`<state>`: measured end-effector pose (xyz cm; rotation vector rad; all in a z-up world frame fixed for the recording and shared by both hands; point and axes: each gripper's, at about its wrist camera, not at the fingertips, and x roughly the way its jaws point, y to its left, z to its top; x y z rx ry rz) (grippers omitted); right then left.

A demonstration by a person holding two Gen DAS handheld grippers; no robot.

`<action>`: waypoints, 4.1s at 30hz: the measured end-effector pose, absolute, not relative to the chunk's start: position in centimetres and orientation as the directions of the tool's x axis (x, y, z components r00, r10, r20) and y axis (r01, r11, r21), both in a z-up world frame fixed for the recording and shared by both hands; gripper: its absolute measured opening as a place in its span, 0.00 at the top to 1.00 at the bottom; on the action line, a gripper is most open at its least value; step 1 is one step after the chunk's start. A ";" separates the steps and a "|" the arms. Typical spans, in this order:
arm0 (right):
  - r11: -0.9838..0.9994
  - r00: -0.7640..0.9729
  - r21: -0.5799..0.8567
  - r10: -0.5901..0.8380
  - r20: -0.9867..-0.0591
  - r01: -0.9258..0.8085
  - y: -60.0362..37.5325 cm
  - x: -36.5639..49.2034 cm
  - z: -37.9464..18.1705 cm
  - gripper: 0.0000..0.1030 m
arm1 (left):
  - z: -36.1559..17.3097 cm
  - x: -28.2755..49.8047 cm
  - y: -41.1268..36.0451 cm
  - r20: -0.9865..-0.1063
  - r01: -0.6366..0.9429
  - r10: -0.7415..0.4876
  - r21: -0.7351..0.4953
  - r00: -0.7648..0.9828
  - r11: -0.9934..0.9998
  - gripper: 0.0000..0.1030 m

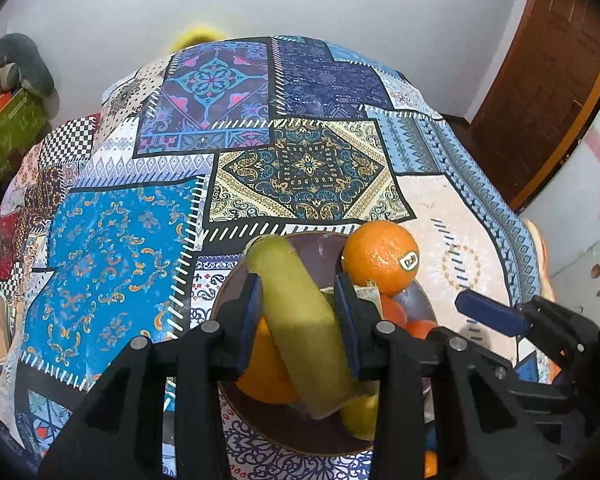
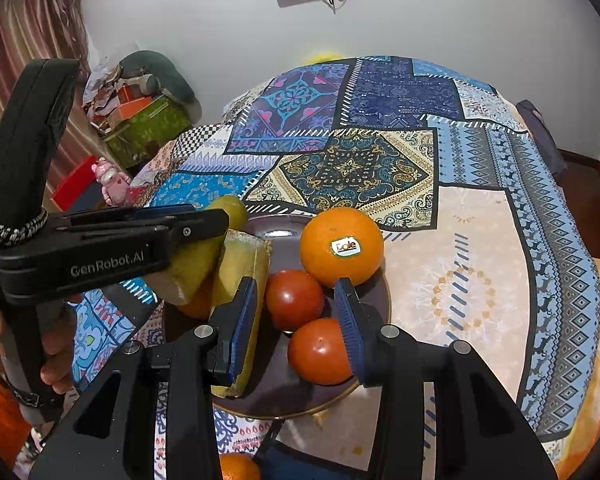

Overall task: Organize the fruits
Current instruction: 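Carry both corn cylinders onto the purple plate and open both grippers, then move both grippers to the small mandarins on the cloth and grasp one each, then carry both mandarins onto the purple plate and open both grippers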

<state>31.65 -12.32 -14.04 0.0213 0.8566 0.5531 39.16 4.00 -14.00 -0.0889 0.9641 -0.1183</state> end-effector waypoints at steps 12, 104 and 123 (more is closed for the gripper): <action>0.862 0.544 0.214 0.464 -0.699 -0.461 -12.9 30.3 -12.8 0.63 | -12.3 36.7 4.0 -0.792 0.079 -0.133 -0.107 0.595 0.991 0.65; 0.898 0.520 0.222 0.406 -0.752 -0.379 -18.9 20.1 -15.9 0.68 | -17.1 24.1 -0.7 -0.817 0.115 -0.240 -0.211 0.525 0.971 0.63; 0.869 0.526 0.206 0.444 -0.725 -0.450 -13.6 24.4 -15.2 0.68 | -14.8 26.5 3.2 -0.791 0.072 -0.172 -0.161 0.587 0.984 0.63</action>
